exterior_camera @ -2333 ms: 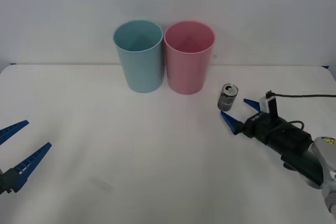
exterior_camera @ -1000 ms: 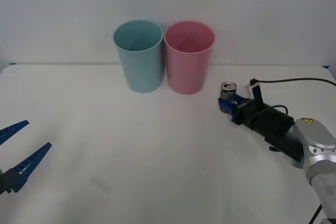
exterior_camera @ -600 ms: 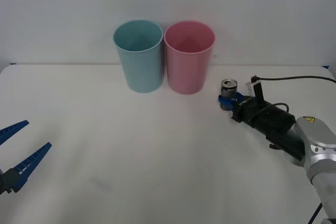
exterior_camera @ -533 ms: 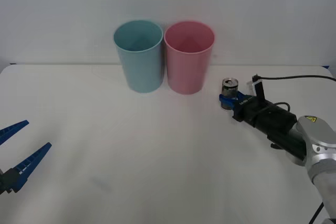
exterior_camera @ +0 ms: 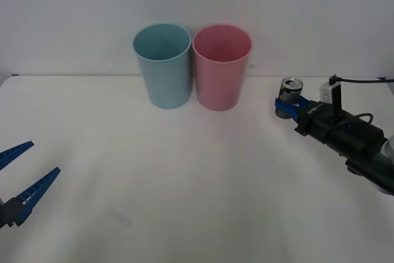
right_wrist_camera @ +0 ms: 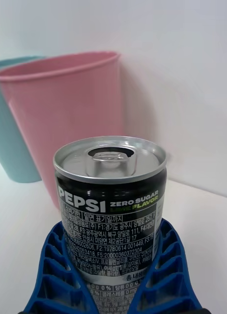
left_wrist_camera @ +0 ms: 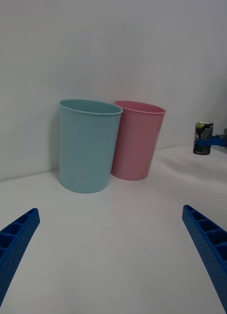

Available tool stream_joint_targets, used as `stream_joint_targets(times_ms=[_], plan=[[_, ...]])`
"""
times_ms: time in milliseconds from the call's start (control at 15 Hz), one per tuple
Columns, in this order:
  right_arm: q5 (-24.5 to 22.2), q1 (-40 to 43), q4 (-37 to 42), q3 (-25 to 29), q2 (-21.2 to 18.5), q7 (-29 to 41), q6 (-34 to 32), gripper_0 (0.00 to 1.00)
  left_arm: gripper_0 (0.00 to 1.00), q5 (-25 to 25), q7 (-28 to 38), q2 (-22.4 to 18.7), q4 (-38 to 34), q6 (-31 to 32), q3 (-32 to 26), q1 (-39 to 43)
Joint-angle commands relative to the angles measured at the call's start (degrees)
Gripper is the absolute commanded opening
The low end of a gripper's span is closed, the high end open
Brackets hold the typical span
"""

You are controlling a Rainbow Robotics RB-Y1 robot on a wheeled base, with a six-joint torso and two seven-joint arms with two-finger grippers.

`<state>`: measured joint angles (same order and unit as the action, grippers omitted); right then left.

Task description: Grasp the object on the table and drop it into the matching bin: aluminum can to the light blue bin, PET bottle to the pink bin.

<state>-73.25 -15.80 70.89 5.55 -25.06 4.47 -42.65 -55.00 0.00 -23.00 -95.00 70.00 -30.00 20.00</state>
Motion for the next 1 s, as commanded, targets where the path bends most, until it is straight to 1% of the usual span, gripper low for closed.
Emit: stream_joint_targets(times_ms=[67,200,467,533,667,733,867,1000], plan=[[1.8,1.56,3.55,0.77,-2.54,3.27,-0.25,0.0,1.0,0.0,0.0,0.0,0.0,0.0,0.0,0.0],[3.56,2.96,6.54,2.27,-4.03,4.15,-0.86,0.0,1.0,0.0,0.0,0.0,0.0,0.0,0.0,0.0],[3.56,6.39,15.33,8.07,-4.47,5.11,-1.65,0.0,1.0,0.0,0.0,0.0,0.0,0.0,0.0,0.0],[2.94,6.74,17.0,9.21,-4.56,5.2,-1.65,0.0,1.0,0.0,0.0,0.0,0.0,0.0,0.0,0.0],[0.04,6.83,20.69,11.06,-4.56,6.08,-1.65,0.0,1.0,0.0,0.0,0.0,0.0,0.0,0.0,0.0],[-0.31,6.57,21.65,11.06,-4.56,8.1,-1.74,0.0,1.0,0.0,0.0,0.0,0.0,0.0,0.0,0.0],[-3.83,5.25,23.59,10.97,-4.47,11.88,-1.74,0.0,1.0,0.0,0.0,0.0,0.0,0.0,0.0,0.0],[-6.46,2.08,23.32,9.3,-4.56,13.11,-1.65,0.0,1.0,0.0,0.0,0.0,0.0,0.0,0.0,0.0]])
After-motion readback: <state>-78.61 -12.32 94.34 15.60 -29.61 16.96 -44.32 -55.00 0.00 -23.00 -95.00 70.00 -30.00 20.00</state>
